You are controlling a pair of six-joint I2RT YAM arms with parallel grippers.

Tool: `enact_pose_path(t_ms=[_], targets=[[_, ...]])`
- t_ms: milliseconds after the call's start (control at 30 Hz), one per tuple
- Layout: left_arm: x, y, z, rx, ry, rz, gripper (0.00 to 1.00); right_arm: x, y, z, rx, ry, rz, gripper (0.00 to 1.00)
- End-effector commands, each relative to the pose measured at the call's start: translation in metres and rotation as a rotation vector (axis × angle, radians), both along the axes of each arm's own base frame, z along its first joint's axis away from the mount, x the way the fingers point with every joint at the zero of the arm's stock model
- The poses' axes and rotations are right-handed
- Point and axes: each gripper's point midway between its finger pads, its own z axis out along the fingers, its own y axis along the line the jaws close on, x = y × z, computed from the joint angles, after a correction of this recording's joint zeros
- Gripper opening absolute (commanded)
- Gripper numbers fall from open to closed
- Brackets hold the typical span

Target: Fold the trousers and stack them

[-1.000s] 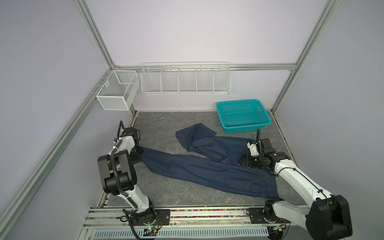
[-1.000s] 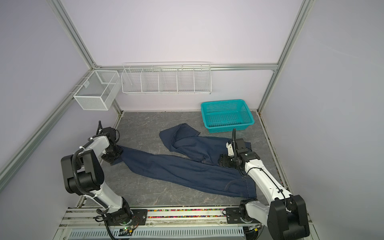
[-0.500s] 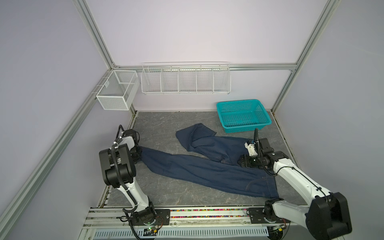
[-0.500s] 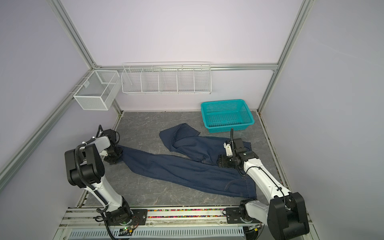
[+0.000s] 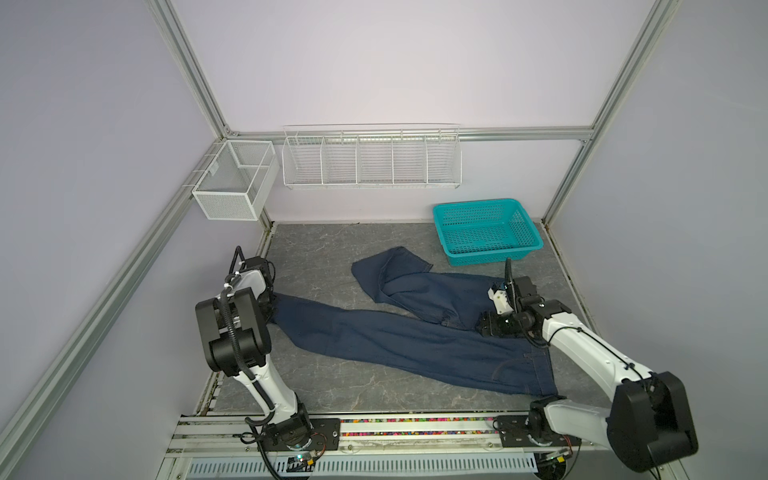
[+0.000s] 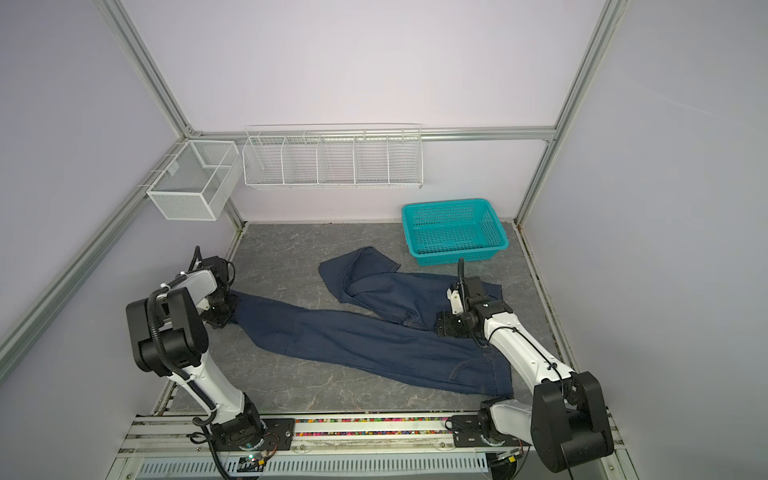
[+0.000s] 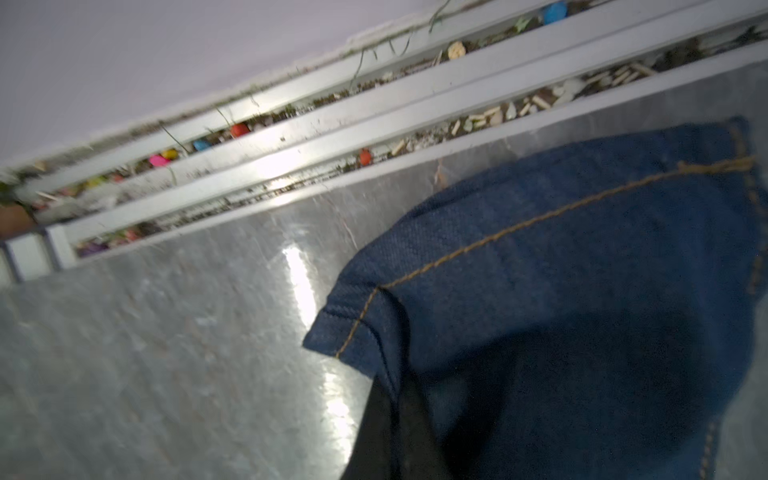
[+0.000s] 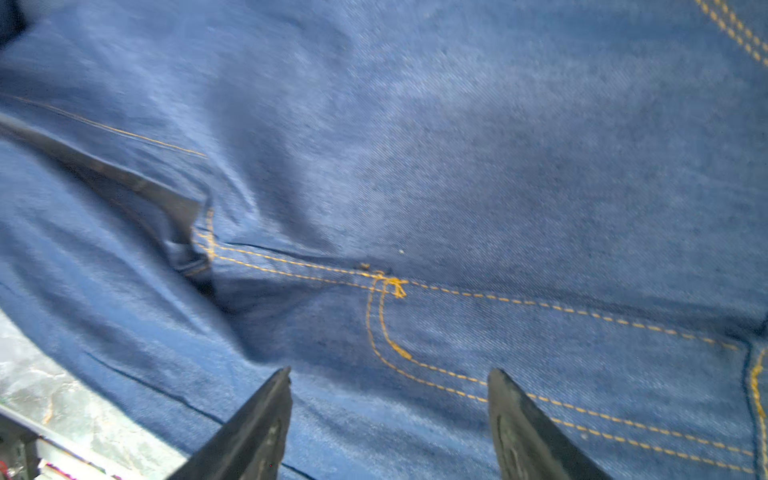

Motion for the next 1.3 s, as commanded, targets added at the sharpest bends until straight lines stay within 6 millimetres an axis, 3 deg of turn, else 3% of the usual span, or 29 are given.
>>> enact_pose_path(t_ms=[0, 133, 333, 367, 433, 467, 667, 767, 1067, 1133, 1267], targets=[[-0.009, 0.023, 0.046, 0.138, 0.082, -0.100, 0.00, -0.009, -0.021, -0.006, -0.073, 0.049, -0.048, 0.75], [-0.027, 0.035, 0.067, 0.232, 0.179, -0.158, 0.00, -0.013, -0.038, -0.010, -0.072, 0.087, -0.139, 0.75], [-0.055, 0.030, 0.054, 0.226, 0.260, -0.183, 0.06, -0.021, -0.046, -0.016, -0.079, 0.130, -0.191, 0.74], [-0.057, 0.029, 0.053, 0.226, 0.262, -0.182, 0.08, -0.022, -0.047, -0.015, -0.079, 0.131, -0.196, 0.75], [-0.060, 0.025, 0.053, 0.207, 0.249, -0.185, 0.32, -0.023, -0.050, -0.011, -0.083, 0.136, -0.212, 0.75], [-0.061, 0.023, 0.052, 0.194, 0.243, -0.188, 0.37, -0.023, -0.051, -0.009, -0.085, 0.135, -0.217, 0.75], [-0.058, 0.001, 0.071, 0.104, 0.112, -0.219, 0.49, -0.023, -0.062, 0.001, -0.065, 0.136, -0.293, 0.77], [-0.045, -0.026, 0.077, 0.000, 0.009, -0.277, 0.52, -0.016, -0.065, 0.003, -0.041, 0.124, -0.323, 0.77], [0.017, -0.163, 0.107, -0.120, -0.186, -0.647, 0.58, 0.017, -0.069, -0.002, 0.013, 0.063, -0.407, 0.80], [0.036, -0.201, 0.116, -0.164, -0.252, -0.743, 0.58, 0.025, -0.073, -0.004, 0.005, 0.051, -0.420, 0.80], [0.070, -0.256, 0.125, -0.182, -0.309, -0.888, 0.59, 0.045, -0.080, 0.000, 0.002, 0.003, -0.425, 0.81]])
